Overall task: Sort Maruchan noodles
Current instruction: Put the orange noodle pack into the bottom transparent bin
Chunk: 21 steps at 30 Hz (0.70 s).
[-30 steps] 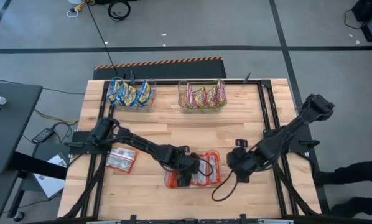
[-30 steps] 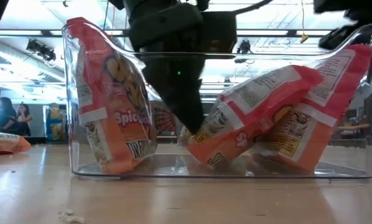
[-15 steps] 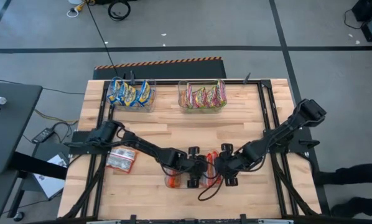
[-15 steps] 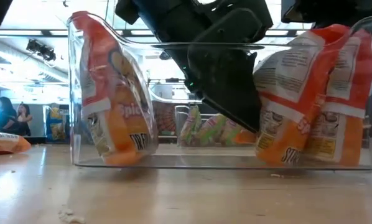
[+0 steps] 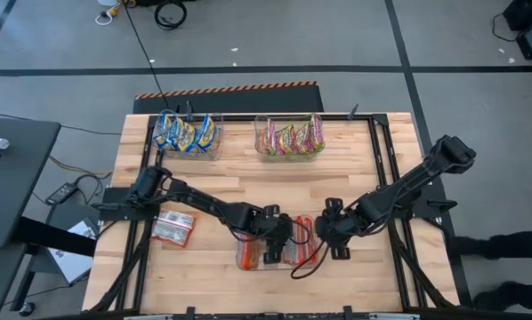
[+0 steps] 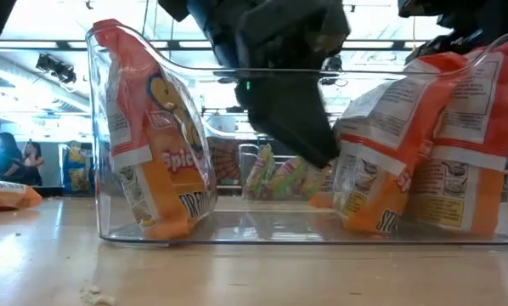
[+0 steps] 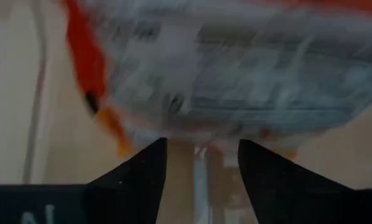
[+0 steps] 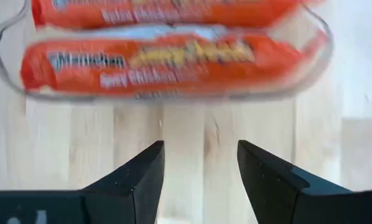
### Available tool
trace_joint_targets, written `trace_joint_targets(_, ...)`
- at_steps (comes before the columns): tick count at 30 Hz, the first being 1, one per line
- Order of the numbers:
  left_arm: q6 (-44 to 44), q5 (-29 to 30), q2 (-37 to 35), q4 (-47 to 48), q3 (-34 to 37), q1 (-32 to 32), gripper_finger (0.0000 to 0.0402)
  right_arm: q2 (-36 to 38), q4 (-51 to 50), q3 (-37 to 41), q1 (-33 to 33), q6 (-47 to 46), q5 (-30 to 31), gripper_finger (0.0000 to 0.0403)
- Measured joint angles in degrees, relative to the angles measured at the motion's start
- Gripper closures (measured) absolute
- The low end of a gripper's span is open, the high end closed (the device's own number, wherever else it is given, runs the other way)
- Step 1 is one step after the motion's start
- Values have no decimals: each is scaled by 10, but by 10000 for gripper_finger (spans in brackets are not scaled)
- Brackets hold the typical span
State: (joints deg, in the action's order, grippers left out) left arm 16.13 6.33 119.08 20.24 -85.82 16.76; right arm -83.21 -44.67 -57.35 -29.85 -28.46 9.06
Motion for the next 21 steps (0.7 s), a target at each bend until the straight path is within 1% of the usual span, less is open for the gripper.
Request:
trace_joint_targets(3, 6, 0, -21, 40, -5, 0, 177, 28, -38, -6, -4, -17, 3, 195)
trace_joint_targets(6, 4, -6, -58, 101, -30, 0, 163, 57, -59, -6, -13, -34, 18, 195)
trace_joint_targets(9, 18, -49, -89, 187, -57, 0, 160, 75, -70, -6, -20, -40, 35, 195)
trace_joint_targets(13, 86, -128, -137, 322, -82, 2, 160, 81, -95, -7, -28, -44, 42, 195)
trace_joint_targets(15, 109, -124, -165, 407, -75, 12, 161, 81, -110, -7, -36, -52, 44, 195)
trace_joint_targets(17, 111, -97, -189, 498, -61, 32, 168, 80, -108, -7, -48, -59, 46, 195)
trace_joint_targets(18, 105, -93, -201, 531, -51, 41, 172, 79, -109, -7, -56, -62, 47, 195)
trace_joint_targets(21, 84, -94, -239, 591, -7, 76, 188, 79, -103, -7, -83, -70, 55, 195)
